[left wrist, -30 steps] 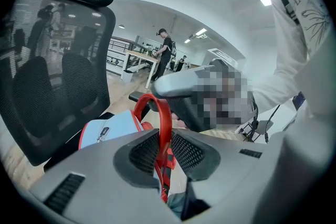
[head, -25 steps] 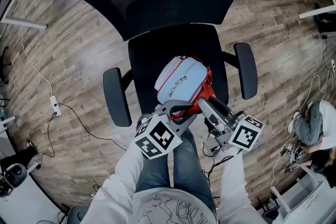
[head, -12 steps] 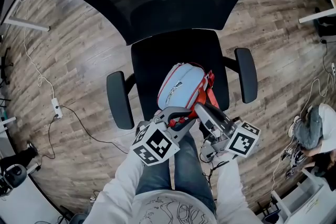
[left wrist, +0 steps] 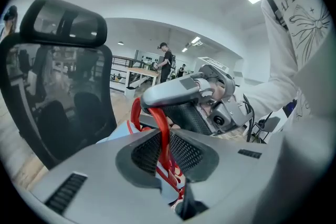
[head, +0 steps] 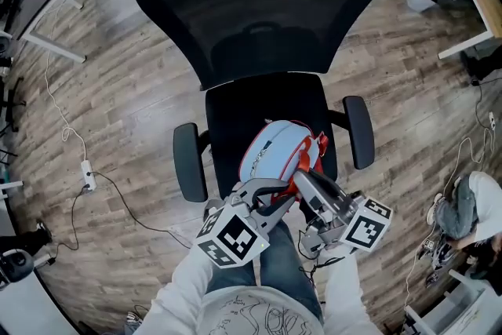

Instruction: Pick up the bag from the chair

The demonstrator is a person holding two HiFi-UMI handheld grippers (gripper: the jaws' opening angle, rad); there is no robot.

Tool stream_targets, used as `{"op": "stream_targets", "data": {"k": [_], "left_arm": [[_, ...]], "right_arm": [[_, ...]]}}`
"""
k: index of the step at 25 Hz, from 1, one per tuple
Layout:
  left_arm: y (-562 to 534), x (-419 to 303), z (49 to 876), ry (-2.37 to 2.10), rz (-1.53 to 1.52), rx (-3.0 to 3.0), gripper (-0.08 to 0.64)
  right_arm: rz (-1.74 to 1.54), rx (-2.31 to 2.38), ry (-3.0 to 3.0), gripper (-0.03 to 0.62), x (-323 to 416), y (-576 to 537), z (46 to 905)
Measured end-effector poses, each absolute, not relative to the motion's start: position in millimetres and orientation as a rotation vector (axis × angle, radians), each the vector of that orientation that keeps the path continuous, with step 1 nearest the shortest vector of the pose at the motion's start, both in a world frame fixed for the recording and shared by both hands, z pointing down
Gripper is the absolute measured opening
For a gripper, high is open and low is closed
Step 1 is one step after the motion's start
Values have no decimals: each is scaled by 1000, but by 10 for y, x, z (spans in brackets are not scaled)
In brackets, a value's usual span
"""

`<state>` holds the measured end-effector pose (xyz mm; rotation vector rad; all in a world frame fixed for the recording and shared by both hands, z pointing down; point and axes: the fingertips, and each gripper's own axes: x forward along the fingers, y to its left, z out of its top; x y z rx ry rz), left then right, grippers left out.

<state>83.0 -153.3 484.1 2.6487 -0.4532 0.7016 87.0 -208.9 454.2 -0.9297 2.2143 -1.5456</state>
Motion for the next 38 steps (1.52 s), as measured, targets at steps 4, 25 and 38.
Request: {"op": "stream_targets", "data": {"k": [4, 25, 38], "left_arm": [[-1629, 778, 4381, -514, 692, 2732, 52], [-732, 312, 2779, -927, 572, 2874, 52], [-163, 193, 2549, -846, 485, 2939, 54]], "right_arm": [[-1442, -870, 2280, 52, 814, -2165, 4045], [-1166, -540, 2518, 64, 256, -1227, 2397], [-1061, -633, 2509, 67, 173, -635, 2152]]}}
